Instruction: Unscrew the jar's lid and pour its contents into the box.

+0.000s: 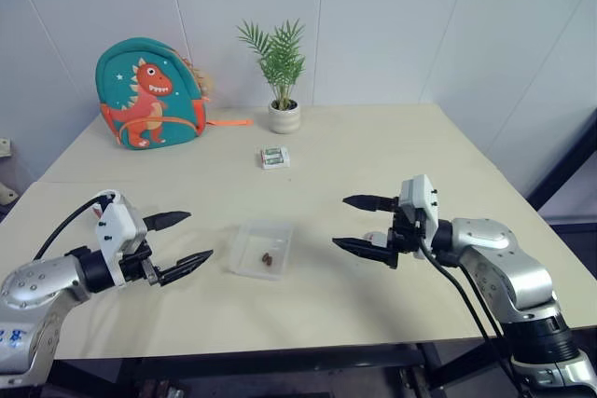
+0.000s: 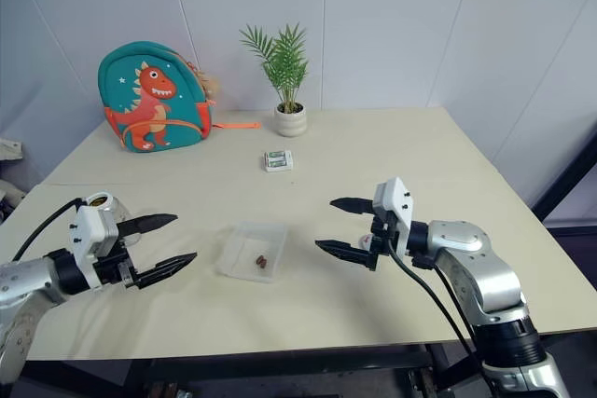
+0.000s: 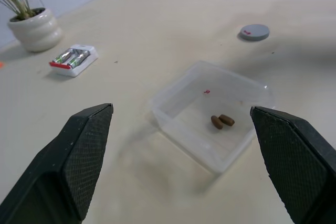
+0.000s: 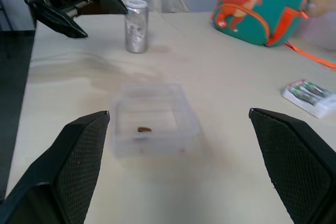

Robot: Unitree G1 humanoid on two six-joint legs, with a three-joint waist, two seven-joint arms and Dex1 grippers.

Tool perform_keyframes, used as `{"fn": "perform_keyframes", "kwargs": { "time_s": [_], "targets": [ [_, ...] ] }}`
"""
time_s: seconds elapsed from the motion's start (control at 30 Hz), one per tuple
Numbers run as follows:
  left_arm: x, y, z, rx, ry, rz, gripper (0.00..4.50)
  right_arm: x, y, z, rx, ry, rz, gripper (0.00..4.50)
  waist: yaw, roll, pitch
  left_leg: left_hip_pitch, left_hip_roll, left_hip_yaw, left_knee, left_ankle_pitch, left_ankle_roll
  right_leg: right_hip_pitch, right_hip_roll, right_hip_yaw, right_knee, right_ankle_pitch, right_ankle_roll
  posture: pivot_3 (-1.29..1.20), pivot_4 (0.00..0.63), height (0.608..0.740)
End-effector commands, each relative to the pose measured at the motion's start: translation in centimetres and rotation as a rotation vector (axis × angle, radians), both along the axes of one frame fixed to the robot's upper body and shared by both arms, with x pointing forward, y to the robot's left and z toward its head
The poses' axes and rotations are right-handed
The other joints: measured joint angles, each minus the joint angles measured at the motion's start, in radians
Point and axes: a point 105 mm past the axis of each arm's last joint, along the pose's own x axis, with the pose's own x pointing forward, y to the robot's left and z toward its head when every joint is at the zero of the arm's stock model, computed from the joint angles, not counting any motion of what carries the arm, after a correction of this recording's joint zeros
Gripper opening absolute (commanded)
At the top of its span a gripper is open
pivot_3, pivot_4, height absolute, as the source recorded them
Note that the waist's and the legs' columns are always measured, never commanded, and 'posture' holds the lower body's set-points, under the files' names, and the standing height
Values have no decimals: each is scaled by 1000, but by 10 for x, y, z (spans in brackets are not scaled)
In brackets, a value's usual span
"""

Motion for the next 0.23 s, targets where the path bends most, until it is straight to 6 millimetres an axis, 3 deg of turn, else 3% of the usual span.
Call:
{"fn": "perform_keyframes", "kwargs": {
  "time_s": [0.03, 0.23],
  "targets": [
    [4, 5, 5, 29, -39, -4, 4465, -14, -7, 10, -16, -68, -5, 4500, 0, 0, 0, 0, 0, 0, 0, 0, 0, 0, 0, 0, 0, 0, 0, 0, 150, 740],
    [8, 7, 7, 14, -43, 3, 4465, -20, -14, 9, -17, -54, -38, 4500, -2, 0, 0, 0, 0, 0, 1, 0, 0, 0, 0, 0, 1, 0, 1, 0, 150, 740]
  ]
}}
